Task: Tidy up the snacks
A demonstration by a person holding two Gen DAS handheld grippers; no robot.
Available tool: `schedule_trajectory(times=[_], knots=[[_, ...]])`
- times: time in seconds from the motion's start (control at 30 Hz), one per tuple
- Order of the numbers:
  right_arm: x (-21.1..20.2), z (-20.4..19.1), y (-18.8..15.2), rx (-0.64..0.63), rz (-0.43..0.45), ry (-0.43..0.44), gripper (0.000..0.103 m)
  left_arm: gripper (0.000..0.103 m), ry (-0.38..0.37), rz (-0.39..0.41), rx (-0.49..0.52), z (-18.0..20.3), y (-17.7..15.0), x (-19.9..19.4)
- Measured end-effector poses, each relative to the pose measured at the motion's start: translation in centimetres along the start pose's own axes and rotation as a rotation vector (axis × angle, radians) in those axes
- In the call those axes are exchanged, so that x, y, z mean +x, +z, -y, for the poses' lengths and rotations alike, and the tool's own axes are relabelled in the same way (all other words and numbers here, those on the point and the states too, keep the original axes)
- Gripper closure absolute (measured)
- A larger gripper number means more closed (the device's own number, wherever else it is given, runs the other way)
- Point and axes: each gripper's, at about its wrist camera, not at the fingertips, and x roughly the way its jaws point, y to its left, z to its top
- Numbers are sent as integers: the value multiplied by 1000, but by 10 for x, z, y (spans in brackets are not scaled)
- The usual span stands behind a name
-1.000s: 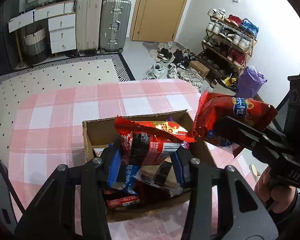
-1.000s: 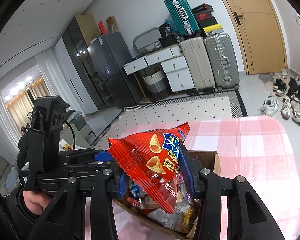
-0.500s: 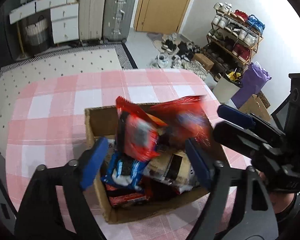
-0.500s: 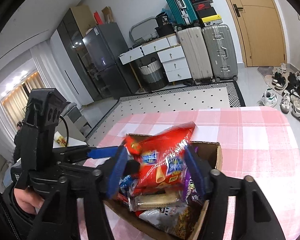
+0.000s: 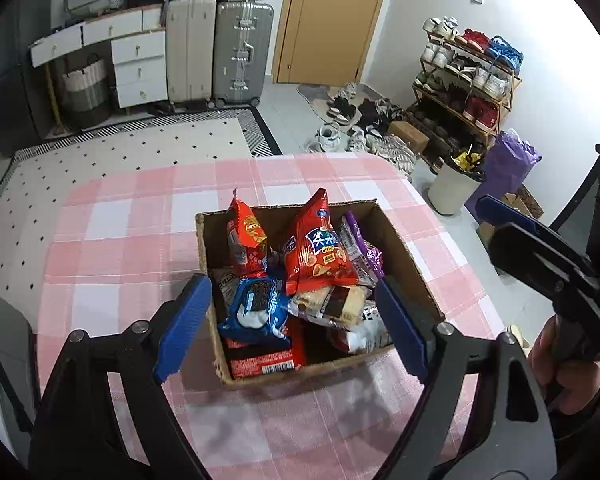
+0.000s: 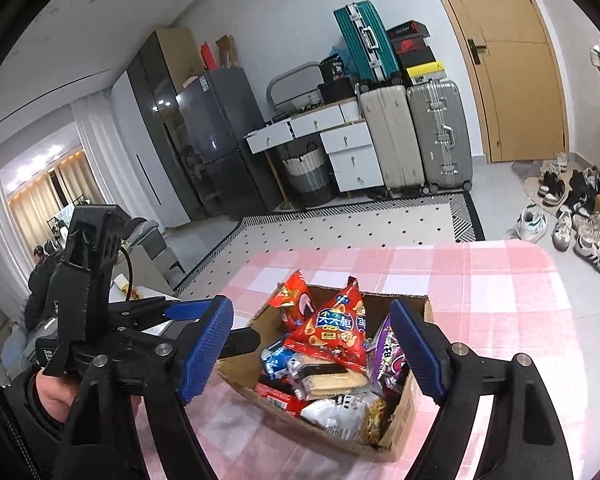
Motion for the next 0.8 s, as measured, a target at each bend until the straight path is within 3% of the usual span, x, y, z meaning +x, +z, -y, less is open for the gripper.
schedule_trajectory(times=[0.27,0.4,0.6,0.8], knots=[[-35,-18,-9,-20,41,-53,14,17,45,96,-2,12,-20,-51],[-52,-20,-20,-22,63,-96,10,1,49,155,7,16,-35,-74],[-81,-24,-39,-32,127,-176,7,1,27,258,2,20,-61,-107],[-107,-34,-61,-69,221,-255,6,1,-20,286,31,21,-86,-117]])
